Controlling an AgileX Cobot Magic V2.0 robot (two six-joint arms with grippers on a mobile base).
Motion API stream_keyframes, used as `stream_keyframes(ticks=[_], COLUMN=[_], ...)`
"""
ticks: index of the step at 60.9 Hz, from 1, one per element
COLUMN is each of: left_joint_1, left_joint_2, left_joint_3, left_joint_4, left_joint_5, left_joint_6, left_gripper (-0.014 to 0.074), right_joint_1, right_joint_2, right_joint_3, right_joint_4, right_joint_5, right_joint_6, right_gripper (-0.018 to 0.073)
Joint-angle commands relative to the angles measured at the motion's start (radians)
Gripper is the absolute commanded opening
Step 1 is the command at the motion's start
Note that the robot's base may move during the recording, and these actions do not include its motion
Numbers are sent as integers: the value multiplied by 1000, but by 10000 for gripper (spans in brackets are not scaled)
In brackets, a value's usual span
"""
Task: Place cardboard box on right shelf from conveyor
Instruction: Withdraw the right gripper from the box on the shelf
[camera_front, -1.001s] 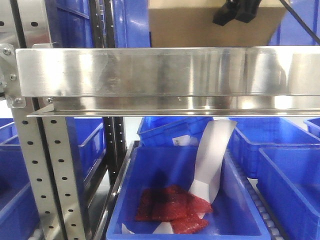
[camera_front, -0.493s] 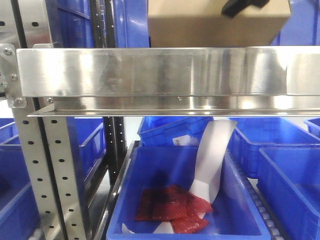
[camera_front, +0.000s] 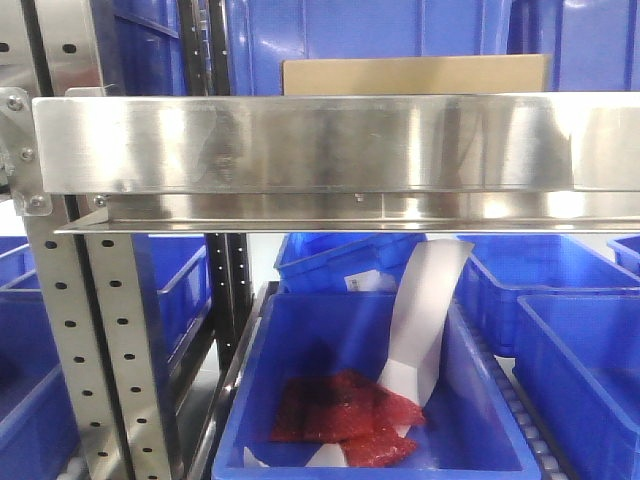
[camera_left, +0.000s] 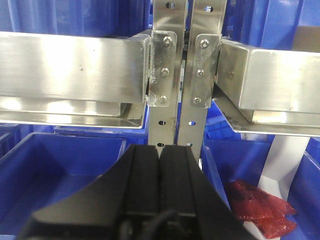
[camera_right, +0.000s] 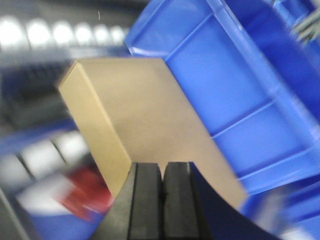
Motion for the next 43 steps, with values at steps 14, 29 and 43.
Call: stream_keyframes(ticks=[14,29,43], left_joint_1=[-1,-1,-1], left_joint_2=[-5,-5,-5], left_joint_3=[6,6,6], left_joint_4=[-8,-8,-8], left_joint_5=[-84,-84,-84], left_joint_6=[0,0,0], left_gripper=[-116,-116,-116], right_joint_1=[-63,-85,-154], right_joint_2=[-59,-139,-320], right_joint_3=[-36,-34,173], right_joint_4=[238,237,236], right_joint_5=[-69,-22,-114], right_joint_6=[195,191,237], right_gripper=[52,52,52])
